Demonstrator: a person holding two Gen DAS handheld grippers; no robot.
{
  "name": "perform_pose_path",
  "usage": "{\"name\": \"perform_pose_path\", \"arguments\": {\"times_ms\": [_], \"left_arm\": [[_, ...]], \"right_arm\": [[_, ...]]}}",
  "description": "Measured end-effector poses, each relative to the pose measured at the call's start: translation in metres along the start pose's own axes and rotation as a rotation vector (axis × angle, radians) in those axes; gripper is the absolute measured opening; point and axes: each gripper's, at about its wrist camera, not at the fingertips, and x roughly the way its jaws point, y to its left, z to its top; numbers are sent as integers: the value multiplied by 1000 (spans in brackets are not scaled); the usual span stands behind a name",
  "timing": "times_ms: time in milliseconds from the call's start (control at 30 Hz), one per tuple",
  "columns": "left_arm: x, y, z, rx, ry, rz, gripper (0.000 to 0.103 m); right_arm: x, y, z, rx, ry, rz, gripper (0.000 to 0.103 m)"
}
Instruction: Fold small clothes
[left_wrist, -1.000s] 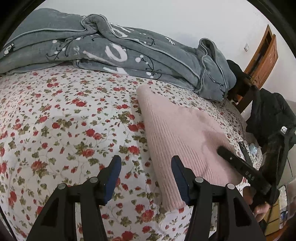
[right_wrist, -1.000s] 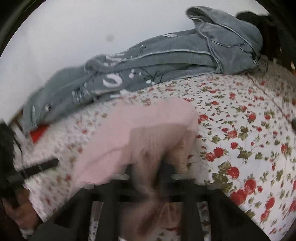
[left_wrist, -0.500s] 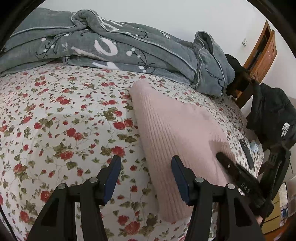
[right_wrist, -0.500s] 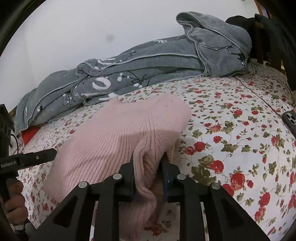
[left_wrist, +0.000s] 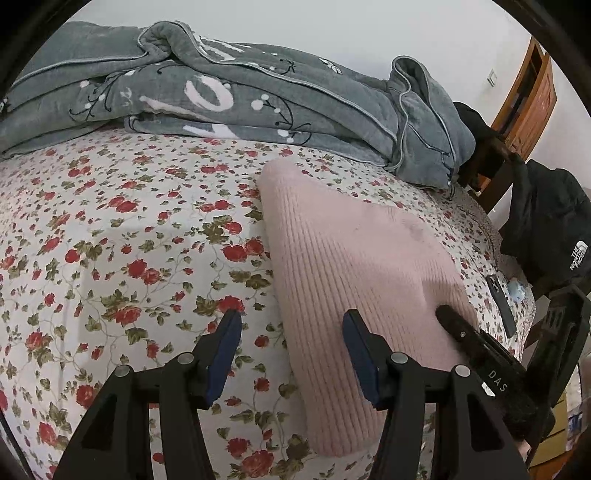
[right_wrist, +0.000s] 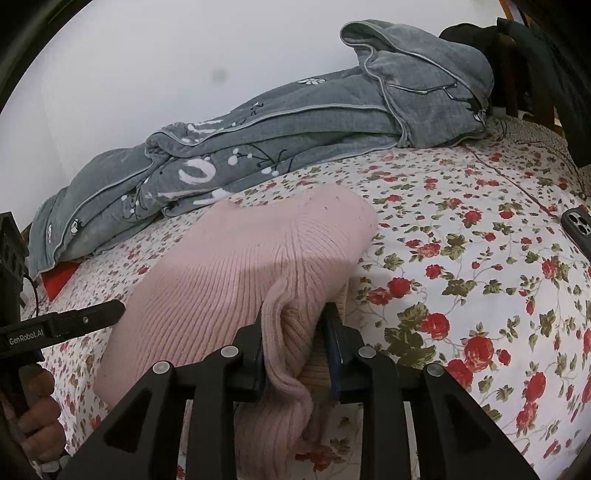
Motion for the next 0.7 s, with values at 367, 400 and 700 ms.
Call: {"name": "perform_pose_path", "arguments": {"times_ms": [367, 400, 700], "left_arm": [[5, 1, -2, -2, 2, 0, 57], [6, 1, -3, -4, 2, -2, 57], [8, 4, -5, -10, -1, -8, 58]], "right_arm": [[1, 1, 0, 2, 1, 2, 28], [1, 1, 0, 3, 1, 3, 29], [1, 1, 0, 1, 2, 4, 29]]}}
